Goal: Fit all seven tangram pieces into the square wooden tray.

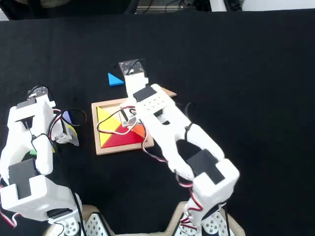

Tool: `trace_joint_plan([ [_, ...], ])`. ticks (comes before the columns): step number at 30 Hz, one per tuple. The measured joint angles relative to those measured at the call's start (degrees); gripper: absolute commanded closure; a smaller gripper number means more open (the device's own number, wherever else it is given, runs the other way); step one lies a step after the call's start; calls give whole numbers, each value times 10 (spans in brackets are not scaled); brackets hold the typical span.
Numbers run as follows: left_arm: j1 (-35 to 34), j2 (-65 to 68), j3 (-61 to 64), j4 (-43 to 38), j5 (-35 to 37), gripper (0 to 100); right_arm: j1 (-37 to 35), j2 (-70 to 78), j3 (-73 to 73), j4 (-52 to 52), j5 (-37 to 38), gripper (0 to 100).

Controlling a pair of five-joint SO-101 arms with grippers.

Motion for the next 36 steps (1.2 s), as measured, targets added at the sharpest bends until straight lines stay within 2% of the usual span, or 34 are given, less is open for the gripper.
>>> trace_joint_plan([
  [3, 0, 0, 0, 0, 0, 758, -1, -13, 0, 4, 0, 827],
  [7, 0, 0, 0, 0, 0, 758, -10, -13, 0, -35, 43, 992],
  [11, 0, 0, 0, 0, 0, 758, -17, 16, 0, -85, 88, 956],
  [14, 0, 0, 0, 0, 0, 758, -19, 51, -28, -83, 94, 988],
  [24, 0, 0, 0, 0, 0, 758, -7, 172, -150, -52, 98, 987],
  [36, 0, 0, 0, 0, 0, 758, -5, 185, -159, -52, 123, 988],
])
